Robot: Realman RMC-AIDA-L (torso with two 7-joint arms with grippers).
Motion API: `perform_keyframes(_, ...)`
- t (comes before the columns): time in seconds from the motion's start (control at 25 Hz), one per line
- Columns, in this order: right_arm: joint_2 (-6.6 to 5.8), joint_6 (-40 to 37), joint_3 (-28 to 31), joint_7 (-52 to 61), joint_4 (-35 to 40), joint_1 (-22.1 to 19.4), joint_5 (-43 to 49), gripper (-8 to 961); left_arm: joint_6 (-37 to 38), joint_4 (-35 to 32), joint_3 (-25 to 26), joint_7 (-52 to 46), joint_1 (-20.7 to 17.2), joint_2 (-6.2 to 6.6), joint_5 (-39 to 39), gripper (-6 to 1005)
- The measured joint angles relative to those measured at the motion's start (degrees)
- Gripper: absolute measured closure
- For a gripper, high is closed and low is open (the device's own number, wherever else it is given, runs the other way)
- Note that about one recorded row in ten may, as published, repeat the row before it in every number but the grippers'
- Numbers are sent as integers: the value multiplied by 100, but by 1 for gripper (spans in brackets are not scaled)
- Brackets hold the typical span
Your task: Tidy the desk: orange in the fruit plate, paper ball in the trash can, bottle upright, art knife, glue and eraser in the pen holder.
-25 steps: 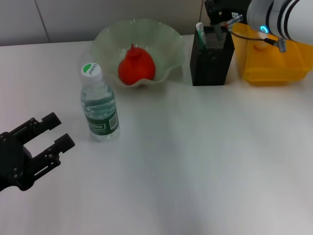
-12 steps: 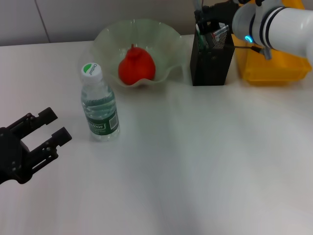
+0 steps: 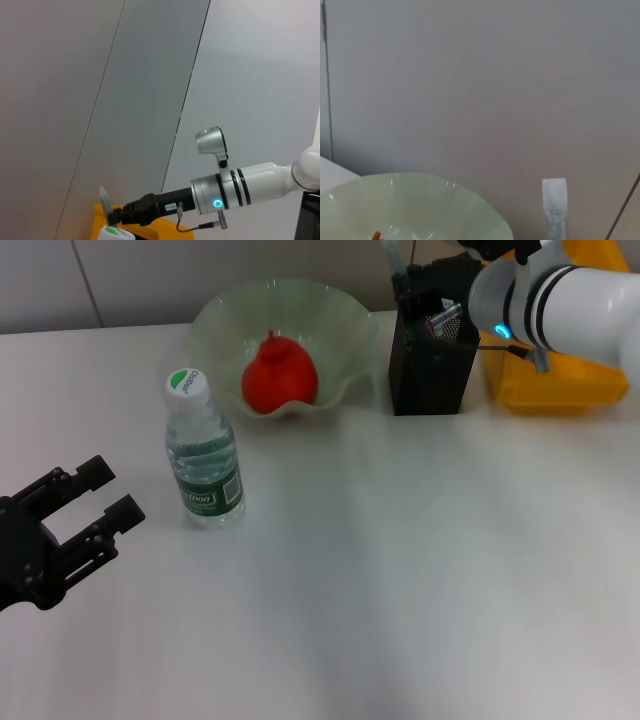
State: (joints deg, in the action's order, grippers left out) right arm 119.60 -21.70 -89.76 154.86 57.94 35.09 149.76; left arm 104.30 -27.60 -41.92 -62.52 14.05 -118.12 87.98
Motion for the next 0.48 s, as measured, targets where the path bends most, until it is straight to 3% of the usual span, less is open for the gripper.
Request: perform_keyframes(0.48,-9,-297,55,14,33,-27,0,770,1,0,0,-26,17,0,0,367)
